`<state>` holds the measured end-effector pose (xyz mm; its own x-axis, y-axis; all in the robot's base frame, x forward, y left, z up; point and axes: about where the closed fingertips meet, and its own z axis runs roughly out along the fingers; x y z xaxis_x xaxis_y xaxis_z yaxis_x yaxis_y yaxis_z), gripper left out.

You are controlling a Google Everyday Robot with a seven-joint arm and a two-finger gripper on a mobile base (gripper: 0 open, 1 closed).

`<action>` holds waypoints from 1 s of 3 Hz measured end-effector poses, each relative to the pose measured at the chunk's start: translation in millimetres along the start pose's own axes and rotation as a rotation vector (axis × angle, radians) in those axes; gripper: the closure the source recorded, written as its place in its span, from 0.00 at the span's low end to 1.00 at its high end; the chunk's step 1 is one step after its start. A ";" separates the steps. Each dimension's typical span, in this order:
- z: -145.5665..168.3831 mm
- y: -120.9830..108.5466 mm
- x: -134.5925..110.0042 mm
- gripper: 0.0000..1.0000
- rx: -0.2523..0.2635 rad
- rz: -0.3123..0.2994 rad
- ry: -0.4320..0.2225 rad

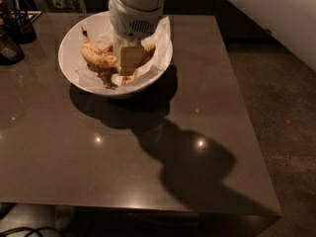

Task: Pick banana from white bowl

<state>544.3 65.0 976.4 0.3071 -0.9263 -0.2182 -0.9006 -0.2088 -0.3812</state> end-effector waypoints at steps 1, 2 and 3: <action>-3.9 7.5 -17.0 1.00 -0.076 0.000 0.018; 7.0 12.5 -28.6 1.00 -0.175 0.023 0.011; 26.2 16.0 -51.4 1.00 -0.243 0.069 -0.021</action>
Offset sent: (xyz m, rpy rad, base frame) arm -0.0224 0.0386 -0.0198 -0.0819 0.3141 0.0149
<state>522.1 117.5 957.9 0.2469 -0.9346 -0.2560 -0.9663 -0.2175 -0.1381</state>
